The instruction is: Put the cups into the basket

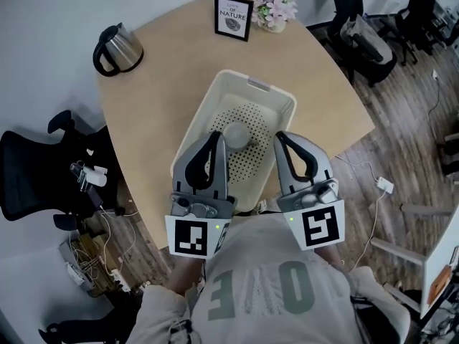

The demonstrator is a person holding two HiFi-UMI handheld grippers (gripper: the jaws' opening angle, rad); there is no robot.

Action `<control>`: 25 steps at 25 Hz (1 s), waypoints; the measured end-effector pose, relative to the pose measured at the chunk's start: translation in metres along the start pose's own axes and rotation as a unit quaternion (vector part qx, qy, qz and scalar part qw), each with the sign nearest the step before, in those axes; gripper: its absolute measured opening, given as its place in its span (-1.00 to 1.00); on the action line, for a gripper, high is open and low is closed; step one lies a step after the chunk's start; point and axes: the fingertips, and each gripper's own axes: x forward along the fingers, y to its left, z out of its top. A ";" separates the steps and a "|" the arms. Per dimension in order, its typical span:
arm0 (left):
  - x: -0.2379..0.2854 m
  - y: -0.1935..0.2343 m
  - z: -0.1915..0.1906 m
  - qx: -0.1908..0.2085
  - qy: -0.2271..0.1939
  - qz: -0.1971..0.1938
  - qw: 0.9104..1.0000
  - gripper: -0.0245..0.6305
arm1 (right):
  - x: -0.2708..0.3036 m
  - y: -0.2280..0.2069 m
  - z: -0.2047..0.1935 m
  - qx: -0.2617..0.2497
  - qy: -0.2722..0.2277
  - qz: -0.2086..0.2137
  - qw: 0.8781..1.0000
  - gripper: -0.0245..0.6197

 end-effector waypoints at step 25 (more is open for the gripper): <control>-0.014 -0.021 -0.023 0.068 0.038 0.021 0.997 -0.89 | -0.008 0.033 -0.002 0.069 -0.006 0.063 0.996 -0.93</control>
